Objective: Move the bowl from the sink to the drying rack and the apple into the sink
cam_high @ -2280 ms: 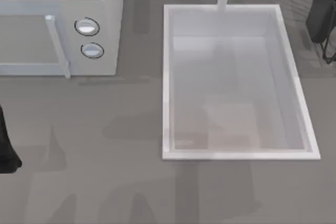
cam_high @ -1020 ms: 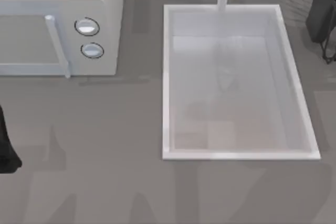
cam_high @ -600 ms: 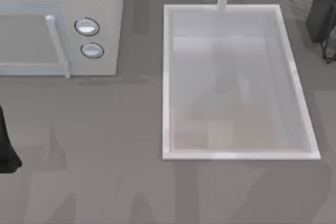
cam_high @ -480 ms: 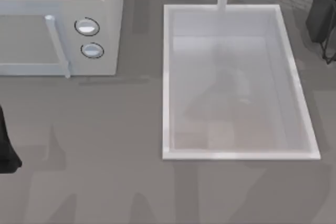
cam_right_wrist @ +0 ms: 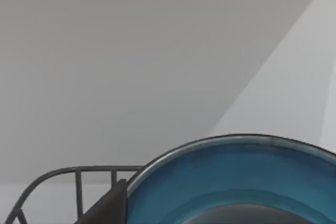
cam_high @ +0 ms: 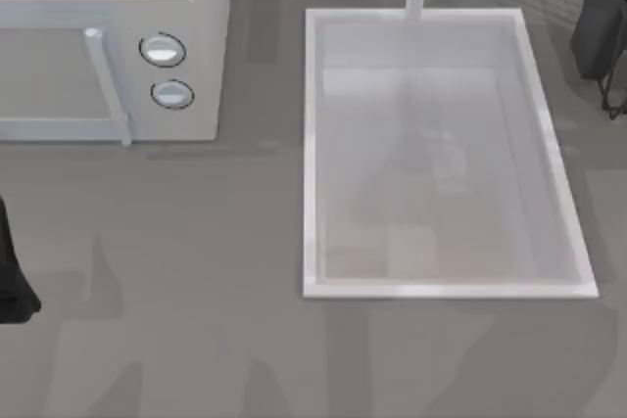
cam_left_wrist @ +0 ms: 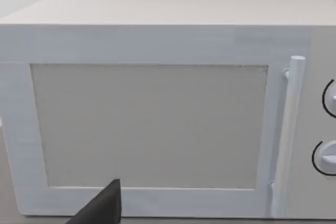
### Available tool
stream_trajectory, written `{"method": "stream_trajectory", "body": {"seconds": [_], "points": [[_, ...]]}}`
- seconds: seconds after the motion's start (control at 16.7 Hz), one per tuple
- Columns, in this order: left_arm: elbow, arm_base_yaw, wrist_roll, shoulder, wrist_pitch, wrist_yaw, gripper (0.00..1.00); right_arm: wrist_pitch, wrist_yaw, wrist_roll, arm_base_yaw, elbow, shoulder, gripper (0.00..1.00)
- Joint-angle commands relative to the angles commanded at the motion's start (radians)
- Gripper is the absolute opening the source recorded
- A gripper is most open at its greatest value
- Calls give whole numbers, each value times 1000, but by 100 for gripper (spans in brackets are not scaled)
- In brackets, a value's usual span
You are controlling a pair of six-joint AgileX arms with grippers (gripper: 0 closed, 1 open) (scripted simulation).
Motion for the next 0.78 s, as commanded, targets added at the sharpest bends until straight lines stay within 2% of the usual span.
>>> {"method": "stream_trajectory", "body": {"seconds": [0.36, 0.78], "points": [[0, 0, 0, 0, 0, 0, 100, -109, 31, -8, 30, -116, -204, 100], [0, 0, 0, 0, 0, 0, 100, -383, 125, -12, 120, -434, -759, 100]]}}
